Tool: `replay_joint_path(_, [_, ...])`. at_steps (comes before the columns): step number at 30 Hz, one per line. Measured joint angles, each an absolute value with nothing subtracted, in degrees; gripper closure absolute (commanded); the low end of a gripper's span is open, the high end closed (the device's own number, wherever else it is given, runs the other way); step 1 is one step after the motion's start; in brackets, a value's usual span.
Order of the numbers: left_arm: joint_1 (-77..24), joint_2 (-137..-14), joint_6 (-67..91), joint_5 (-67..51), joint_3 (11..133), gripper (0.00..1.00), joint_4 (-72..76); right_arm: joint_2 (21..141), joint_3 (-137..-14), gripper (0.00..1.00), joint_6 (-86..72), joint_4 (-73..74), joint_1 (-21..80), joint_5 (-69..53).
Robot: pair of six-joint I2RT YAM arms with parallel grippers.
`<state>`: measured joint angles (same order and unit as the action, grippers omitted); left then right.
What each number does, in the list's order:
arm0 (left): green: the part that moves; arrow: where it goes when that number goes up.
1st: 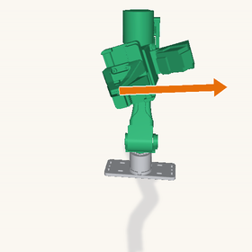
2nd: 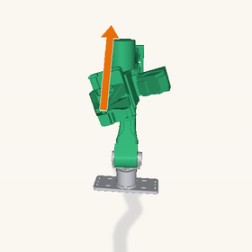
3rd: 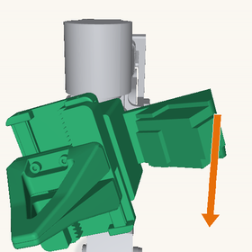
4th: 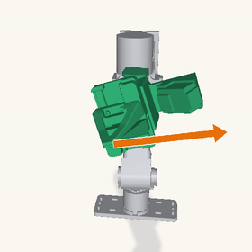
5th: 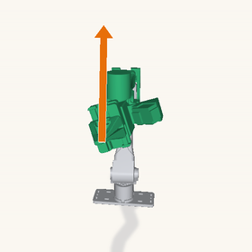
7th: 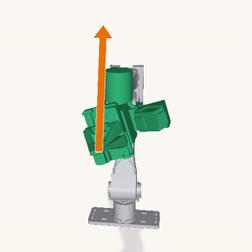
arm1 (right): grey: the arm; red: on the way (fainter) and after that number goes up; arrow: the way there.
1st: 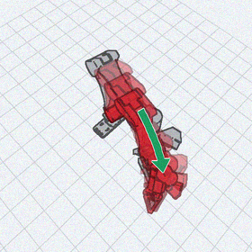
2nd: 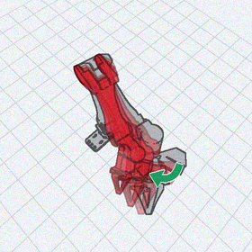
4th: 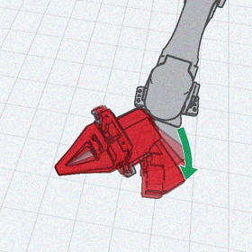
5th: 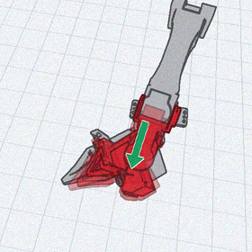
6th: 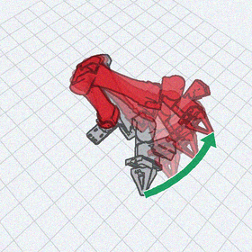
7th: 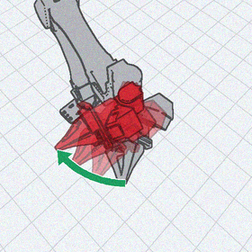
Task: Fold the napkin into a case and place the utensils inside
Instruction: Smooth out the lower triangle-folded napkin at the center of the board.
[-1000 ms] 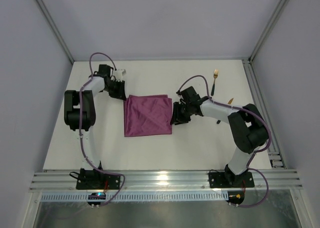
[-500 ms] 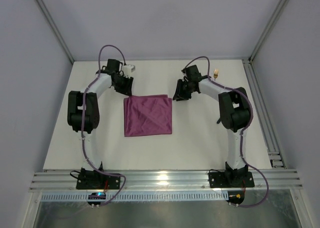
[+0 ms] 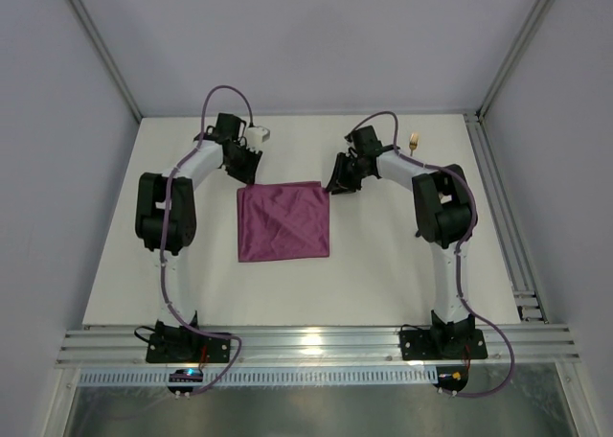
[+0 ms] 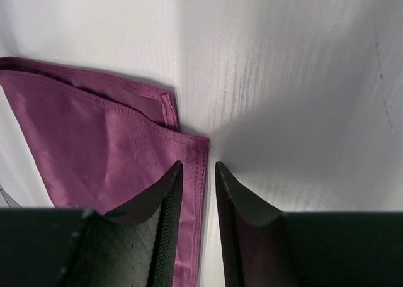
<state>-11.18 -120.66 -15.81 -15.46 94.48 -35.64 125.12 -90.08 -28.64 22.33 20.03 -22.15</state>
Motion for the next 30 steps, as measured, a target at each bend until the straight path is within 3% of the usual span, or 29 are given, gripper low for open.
replay_joint_path(3, [-11.2, -120.7, -16.5, -14.8, 94.5, 0.77, -35.8, 125.4, -90.1, 0.71, -29.3, 21.5, 20.0, -23.0])
replay_joint_path(11, [-11.2, -121.0, -17.1, -13.5, 94.5, 1.00, -35.9, 126.8, -90.1, 0.92, -31.4, 19.4, 20.0, -24.9])
replay_joint_path(14, [-11.2, -121.1, -17.1, -13.4, 94.5, 1.00, -35.9, 126.9, -90.1, 0.96, -31.8, 19.0, 20.0, -25.1])
replay_joint_path(30, [-11.2, -118.4, -17.0, -15.4, 92.4, 1.00, -36.8, 127.0, -90.1, 0.96, -34.6, 15.3, 20.3, -26.1])
